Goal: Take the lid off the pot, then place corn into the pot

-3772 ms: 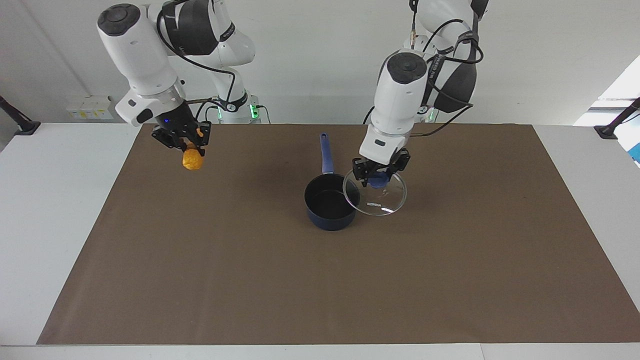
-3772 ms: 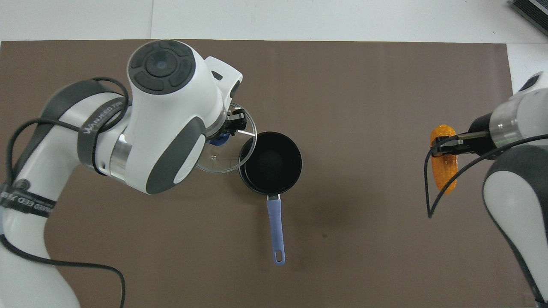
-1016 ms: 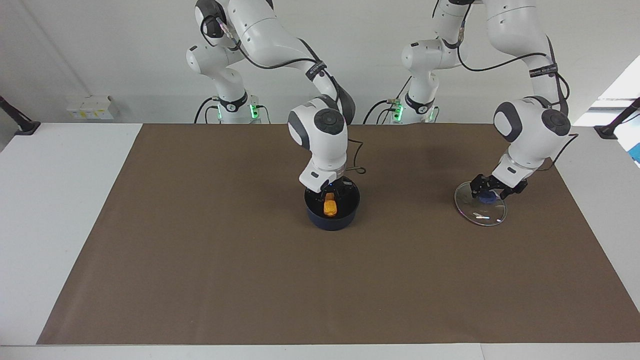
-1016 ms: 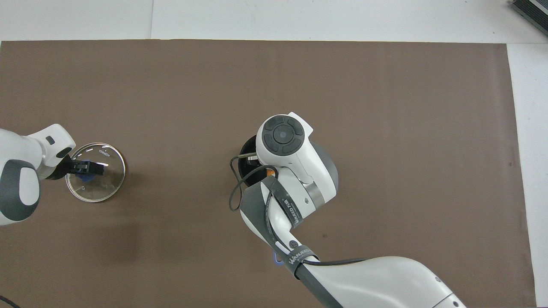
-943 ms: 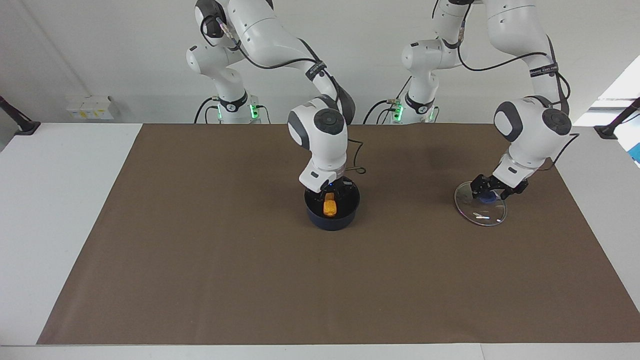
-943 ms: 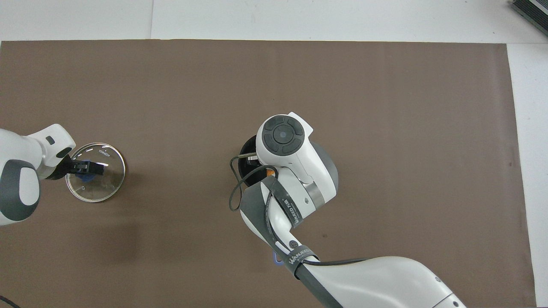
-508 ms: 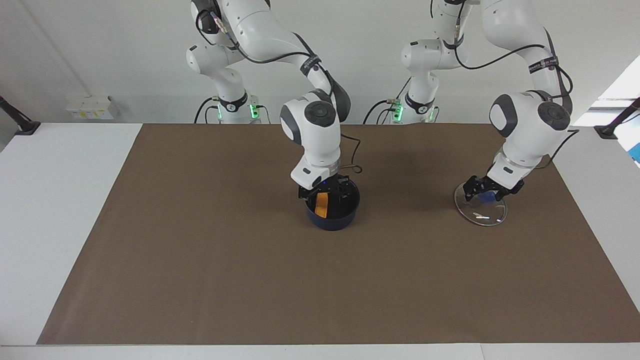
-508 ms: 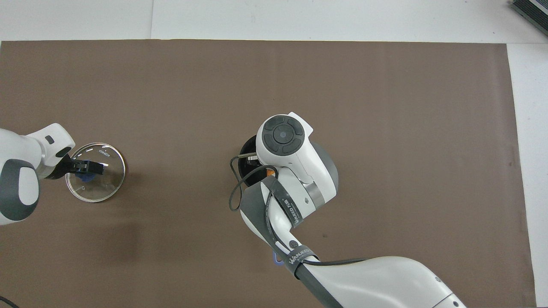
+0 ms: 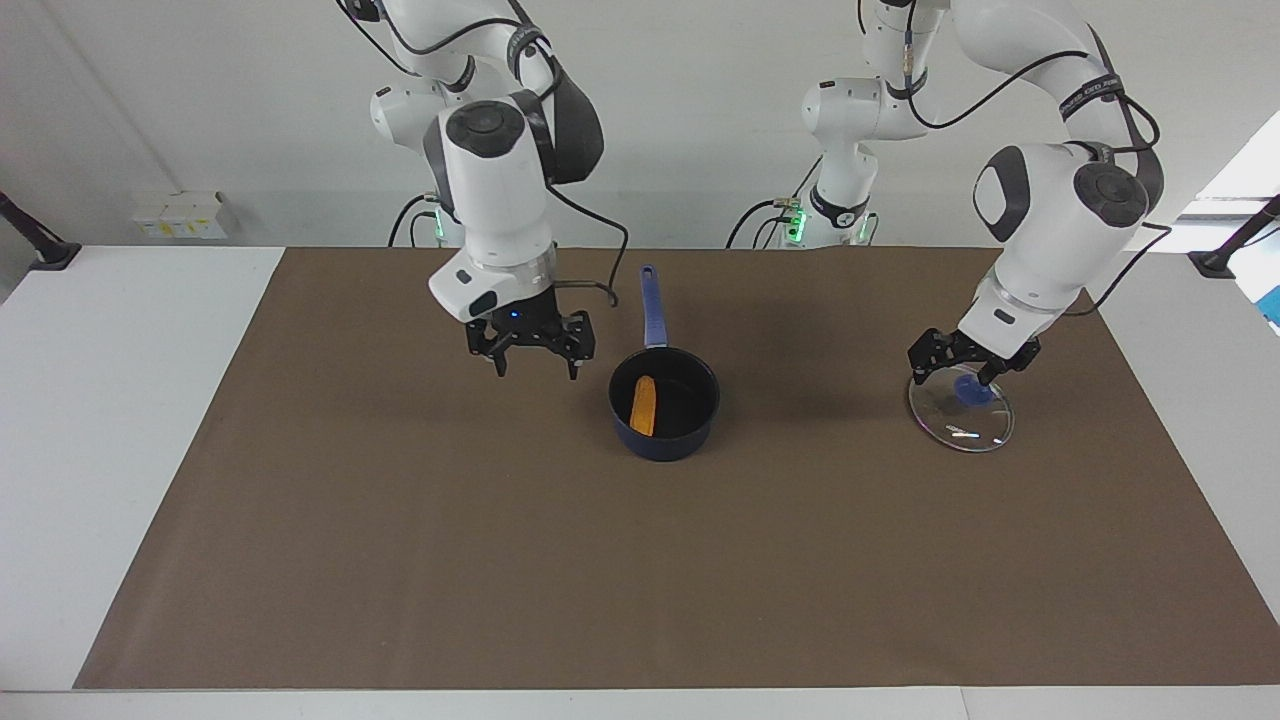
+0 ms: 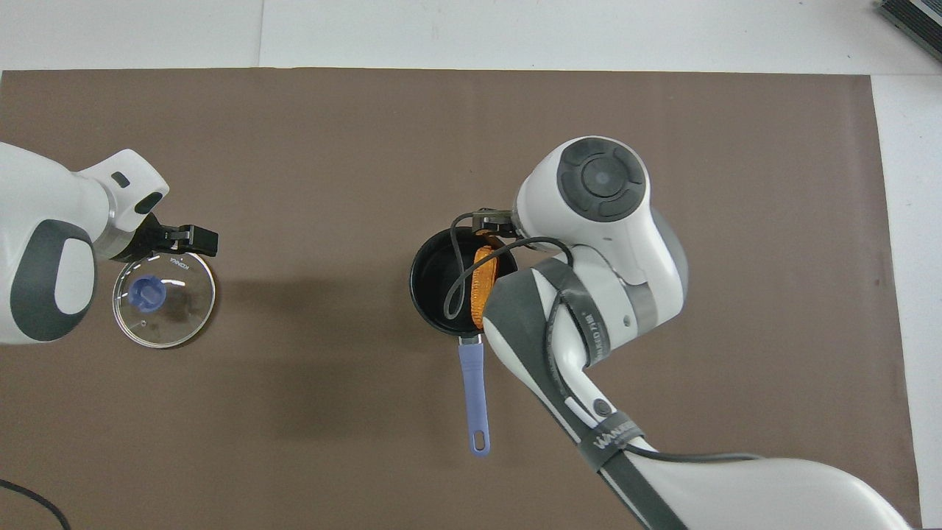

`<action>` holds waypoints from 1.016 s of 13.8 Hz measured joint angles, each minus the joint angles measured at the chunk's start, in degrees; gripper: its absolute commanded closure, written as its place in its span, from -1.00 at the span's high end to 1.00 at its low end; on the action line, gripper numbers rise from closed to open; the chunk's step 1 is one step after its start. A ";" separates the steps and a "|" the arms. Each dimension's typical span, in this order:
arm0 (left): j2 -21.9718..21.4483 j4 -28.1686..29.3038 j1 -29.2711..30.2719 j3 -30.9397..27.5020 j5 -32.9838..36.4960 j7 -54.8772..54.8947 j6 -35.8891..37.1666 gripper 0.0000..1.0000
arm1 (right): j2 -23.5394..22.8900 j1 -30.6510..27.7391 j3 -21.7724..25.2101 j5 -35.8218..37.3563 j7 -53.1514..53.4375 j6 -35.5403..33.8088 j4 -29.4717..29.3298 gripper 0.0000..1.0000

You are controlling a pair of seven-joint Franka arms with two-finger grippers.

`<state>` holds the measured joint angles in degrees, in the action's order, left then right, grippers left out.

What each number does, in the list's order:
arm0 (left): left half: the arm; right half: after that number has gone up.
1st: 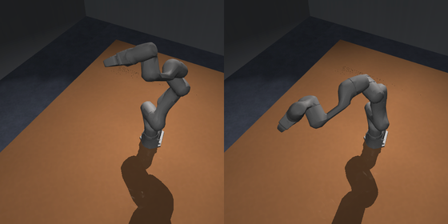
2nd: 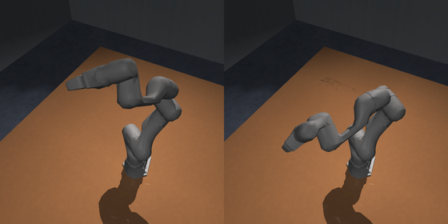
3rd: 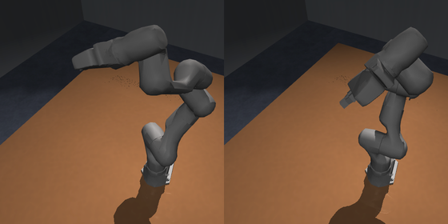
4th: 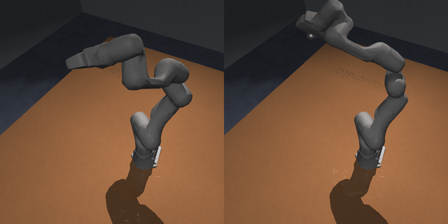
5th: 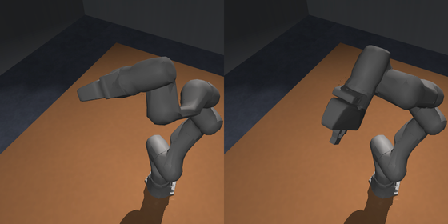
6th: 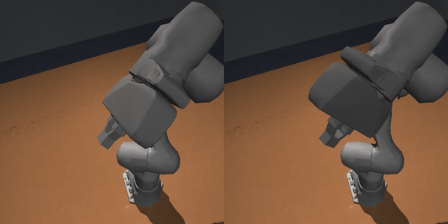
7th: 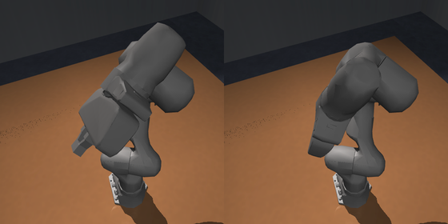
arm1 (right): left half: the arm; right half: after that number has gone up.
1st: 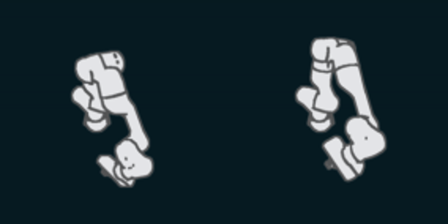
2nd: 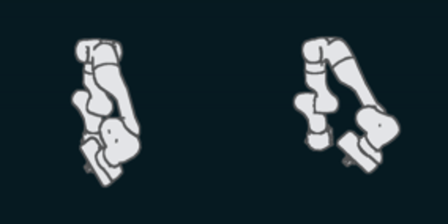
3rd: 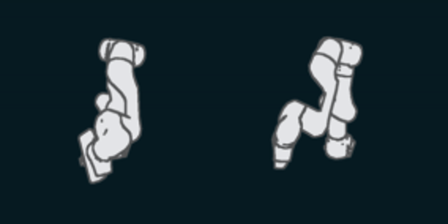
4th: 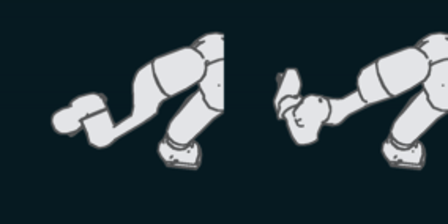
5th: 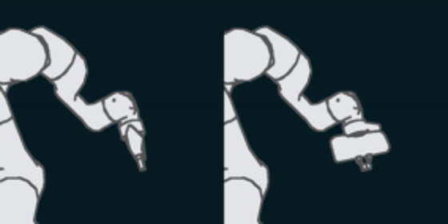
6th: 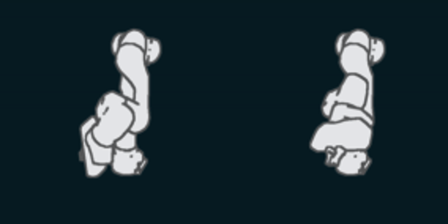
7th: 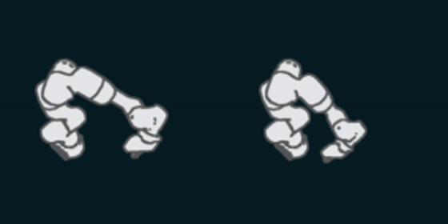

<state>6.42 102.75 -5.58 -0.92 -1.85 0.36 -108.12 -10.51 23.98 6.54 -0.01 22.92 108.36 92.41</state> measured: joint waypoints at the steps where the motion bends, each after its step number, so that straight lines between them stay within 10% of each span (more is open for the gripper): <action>1: -0.45 -1.30 0.00 0.02 0.00 0.02 1.63 1.00 | 1.61 -1.84 0.00 0.11 -2.05 -2.00 -0.01 1.00; 14: -4.21 -12.98 1.66 -1.05 0.04 0.12 19.88 1.00 | 11.69 -20.37 -0.02 -1.10 -21.36 -17.28 -0.70 1.00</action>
<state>2.21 89.77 -3.92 -1.97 -1.81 0.49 -88.24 1.18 3.60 6.52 -1.11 1.56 91.08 91.72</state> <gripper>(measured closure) 0.000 0.000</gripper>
